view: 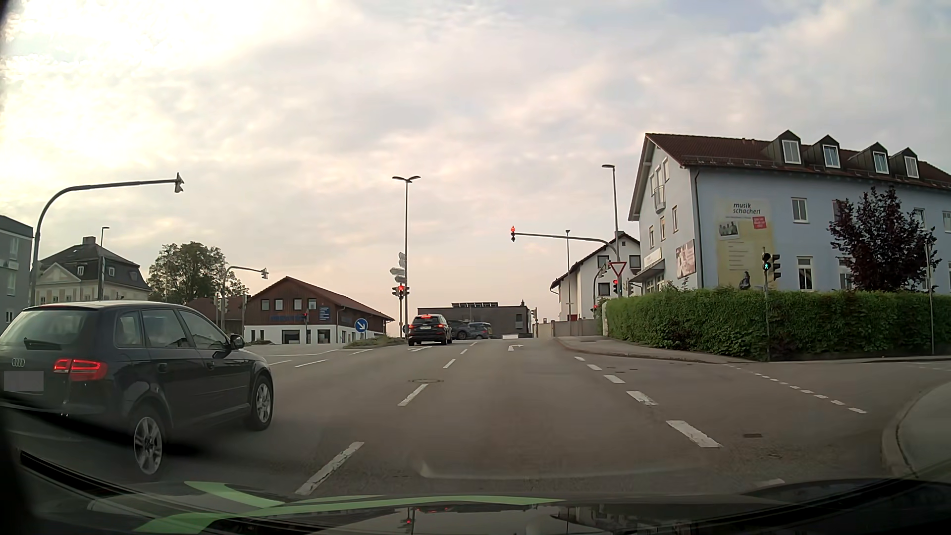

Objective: Follow the waypoints while adhering to traffic rules and regulations

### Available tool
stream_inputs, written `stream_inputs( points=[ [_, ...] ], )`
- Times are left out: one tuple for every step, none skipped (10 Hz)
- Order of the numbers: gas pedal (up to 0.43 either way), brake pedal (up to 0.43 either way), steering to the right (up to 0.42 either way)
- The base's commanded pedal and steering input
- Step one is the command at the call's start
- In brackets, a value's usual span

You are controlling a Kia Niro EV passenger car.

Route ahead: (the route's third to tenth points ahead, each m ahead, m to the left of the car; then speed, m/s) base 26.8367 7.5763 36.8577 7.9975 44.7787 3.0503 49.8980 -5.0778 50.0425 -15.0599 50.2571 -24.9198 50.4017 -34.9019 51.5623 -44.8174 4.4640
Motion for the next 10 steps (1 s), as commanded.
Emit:
stream_inputs(
  points=[
    [0.177, 0.000, -0.002],
    [0.177, 0.000, -0.002],
    [0.177, 0.000, -0.002],
    [0.189, 0.000, -0.002],
    [0.189, 0.000, -0.002],
    [0.189, 0.000, -0.002],
    [0.189, 0.000, -0.002],
    [0.189, 0.000, -0.002],
    [0.189, 0.000, -0.002],
    [0.189, 0.000, -0.002]
  ],
)
